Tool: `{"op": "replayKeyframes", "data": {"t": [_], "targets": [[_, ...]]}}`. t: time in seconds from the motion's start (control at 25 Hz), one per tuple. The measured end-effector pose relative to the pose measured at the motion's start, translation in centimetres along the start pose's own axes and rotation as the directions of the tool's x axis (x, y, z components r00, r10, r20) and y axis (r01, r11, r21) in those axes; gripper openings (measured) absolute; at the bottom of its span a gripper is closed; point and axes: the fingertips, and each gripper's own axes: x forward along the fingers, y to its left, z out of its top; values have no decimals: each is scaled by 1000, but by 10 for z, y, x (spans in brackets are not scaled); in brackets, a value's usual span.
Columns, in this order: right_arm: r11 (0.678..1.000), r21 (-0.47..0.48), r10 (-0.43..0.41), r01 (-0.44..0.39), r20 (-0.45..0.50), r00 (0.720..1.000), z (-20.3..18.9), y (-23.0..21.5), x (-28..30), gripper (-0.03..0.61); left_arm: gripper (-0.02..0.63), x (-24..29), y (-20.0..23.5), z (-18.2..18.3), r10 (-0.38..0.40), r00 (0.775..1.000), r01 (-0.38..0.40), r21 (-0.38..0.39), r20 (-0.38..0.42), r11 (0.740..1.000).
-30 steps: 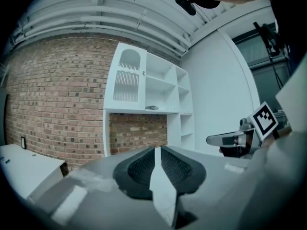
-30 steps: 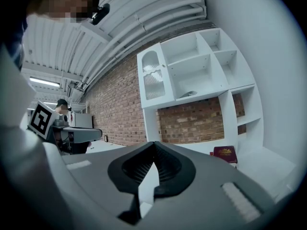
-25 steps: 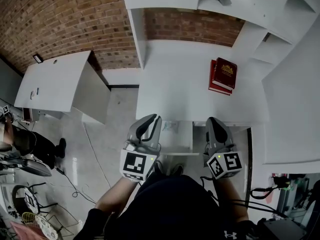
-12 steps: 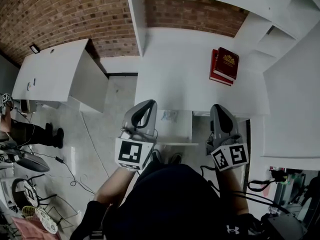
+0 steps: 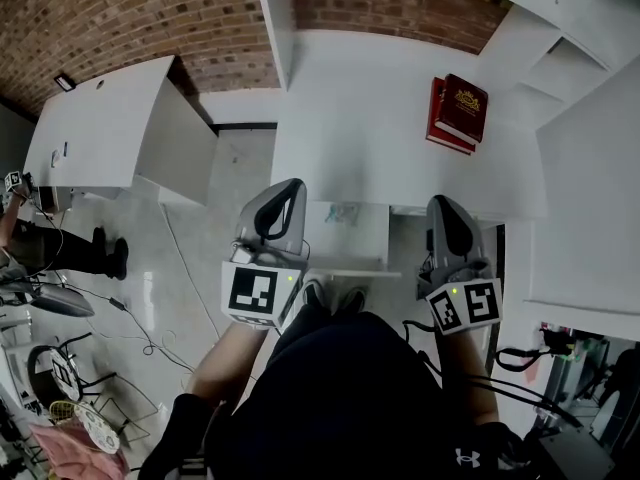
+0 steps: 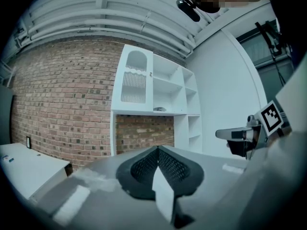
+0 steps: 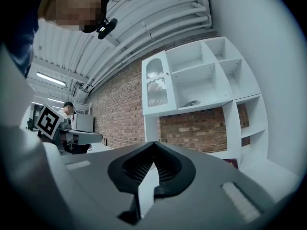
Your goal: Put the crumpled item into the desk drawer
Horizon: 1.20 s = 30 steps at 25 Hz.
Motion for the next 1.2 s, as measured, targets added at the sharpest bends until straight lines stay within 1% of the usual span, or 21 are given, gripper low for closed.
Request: {"op": "replayKeyframes", "data": {"t": [0.28, 0.56, 0.6, 0.72, 0.76, 0.92, 1.04, 1.2], "targets": [[1000, 15, 8, -8, -7, 1000, -6, 1, 4, 2, 3, 2, 1, -4, 17, 1000, -18, -57, -26, 998], [1000, 19, 14, -14, -9, 1000, -6, 4, 5, 2, 2, 2, 2, -8, 16, 999, -18, -50, -40, 999], [1000, 19, 15, -15, -10, 1000, -6, 5, 5, 2, 2, 1, 2, -8, 13, 999, -15, -44, -40, 999], [1000, 17, 15, -15, -16, 1000, -7, 6, 5, 2, 3, 1, 3, -10, -4, 999, 5, 11, -32, 1000], [1000, 16, 15, -14, -19, 1000, -8, 6, 5, 2, 2, 1, 3, -10, -6, 999, 7, 15, -31, 1000], [1000, 15, 12, -12, -26, 1000, -11, 6, 4, 2, 3, -1, 2, -12, 11, 999, -13, -45, -44, 999], [1000, 15, 12, -12, -29, 1000, -12, 6, 3, 2, 2, -1, 3, -13, 4, 999, -4, -20, -41, 1000], [1000, 10, 16, -16, -31, 999, -12, 9, 2, 2, 3, -2, 2, -13, 7, 999, -9, -43, -47, 999]]}}
